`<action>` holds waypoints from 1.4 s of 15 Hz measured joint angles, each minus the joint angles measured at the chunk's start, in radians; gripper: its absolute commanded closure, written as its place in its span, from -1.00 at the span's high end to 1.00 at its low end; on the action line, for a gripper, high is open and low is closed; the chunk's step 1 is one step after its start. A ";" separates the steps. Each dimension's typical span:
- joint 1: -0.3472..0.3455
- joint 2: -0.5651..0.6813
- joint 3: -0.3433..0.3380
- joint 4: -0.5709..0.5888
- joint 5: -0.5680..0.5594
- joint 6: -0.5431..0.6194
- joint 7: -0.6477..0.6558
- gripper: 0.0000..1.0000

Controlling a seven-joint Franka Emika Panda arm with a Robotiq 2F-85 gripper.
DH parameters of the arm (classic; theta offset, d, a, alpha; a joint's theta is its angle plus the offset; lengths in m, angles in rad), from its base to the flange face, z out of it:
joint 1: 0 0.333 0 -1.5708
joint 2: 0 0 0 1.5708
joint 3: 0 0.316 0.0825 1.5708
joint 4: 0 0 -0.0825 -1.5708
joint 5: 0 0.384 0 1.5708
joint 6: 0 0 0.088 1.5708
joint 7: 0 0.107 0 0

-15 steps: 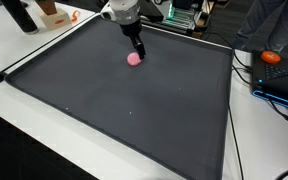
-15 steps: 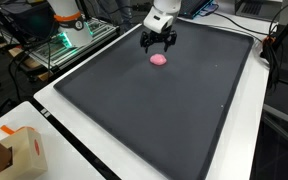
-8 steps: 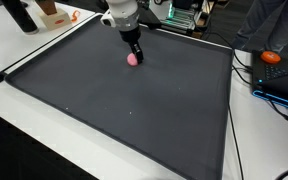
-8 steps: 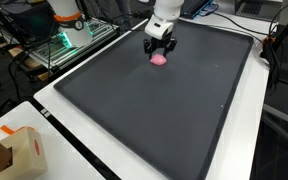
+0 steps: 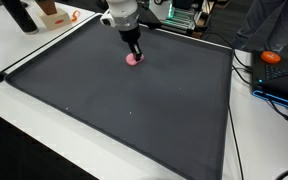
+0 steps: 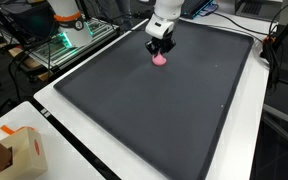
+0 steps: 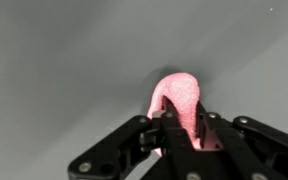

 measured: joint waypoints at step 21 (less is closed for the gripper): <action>0.012 -0.008 -0.008 0.001 -0.004 -0.010 0.002 0.62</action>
